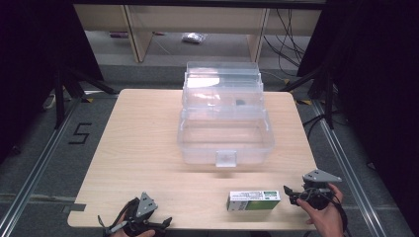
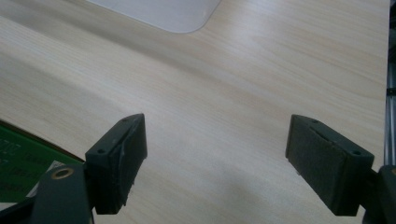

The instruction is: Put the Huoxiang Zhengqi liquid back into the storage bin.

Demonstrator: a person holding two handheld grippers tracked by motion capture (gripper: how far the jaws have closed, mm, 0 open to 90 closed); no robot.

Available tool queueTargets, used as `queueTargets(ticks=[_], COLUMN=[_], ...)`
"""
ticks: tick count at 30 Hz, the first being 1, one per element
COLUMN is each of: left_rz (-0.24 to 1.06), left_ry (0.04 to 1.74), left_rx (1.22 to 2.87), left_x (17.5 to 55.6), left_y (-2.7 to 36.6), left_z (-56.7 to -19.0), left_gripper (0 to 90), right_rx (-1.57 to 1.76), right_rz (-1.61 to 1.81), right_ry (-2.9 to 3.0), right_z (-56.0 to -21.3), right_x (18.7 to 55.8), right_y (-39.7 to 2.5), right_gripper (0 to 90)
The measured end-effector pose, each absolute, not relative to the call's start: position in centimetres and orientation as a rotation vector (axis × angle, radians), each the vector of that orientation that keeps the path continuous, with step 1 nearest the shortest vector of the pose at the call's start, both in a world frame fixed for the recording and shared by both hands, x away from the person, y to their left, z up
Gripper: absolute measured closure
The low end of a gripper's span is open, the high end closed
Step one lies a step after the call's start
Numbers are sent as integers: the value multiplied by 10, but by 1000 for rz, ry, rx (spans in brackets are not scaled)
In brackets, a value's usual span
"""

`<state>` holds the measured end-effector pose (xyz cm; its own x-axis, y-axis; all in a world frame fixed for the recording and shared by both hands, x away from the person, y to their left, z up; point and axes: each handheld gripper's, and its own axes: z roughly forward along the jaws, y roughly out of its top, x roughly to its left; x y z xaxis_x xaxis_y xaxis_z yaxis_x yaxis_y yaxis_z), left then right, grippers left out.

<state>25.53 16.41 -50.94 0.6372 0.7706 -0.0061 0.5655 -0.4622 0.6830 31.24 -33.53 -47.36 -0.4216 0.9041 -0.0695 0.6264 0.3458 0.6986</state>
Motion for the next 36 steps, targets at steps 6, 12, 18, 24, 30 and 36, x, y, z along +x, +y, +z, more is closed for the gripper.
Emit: queueTargets(ticks=[6,12,18,24,30,36], left_rz=[393,393,387,408,386,389], left_ry=[1041,1042,1067,1063,1050,1061], left_rx=[2184,2200,2162,2194,2193,2194], left_x=[256,257,258,260,260,260], left_y=[163,165,164,165,165,165], left_z=[-510,-510,-512,-512,-511,-511], left_gripper=[150,150,150,150,150,150], right_rx=[1290,1242,1180,1171,1144,1081], right_rz=[830,823,816,827,849,861], right_ry=[2187,2225,2267,2297,2347,2396], right_z=[-458,-445,-434,-423,-413,-407], right_x=[315,315,316,313,312,313], right_y=[-332,-330,-337,-334,-324,-311], right_gripper=[217,217,221,221,222,222])
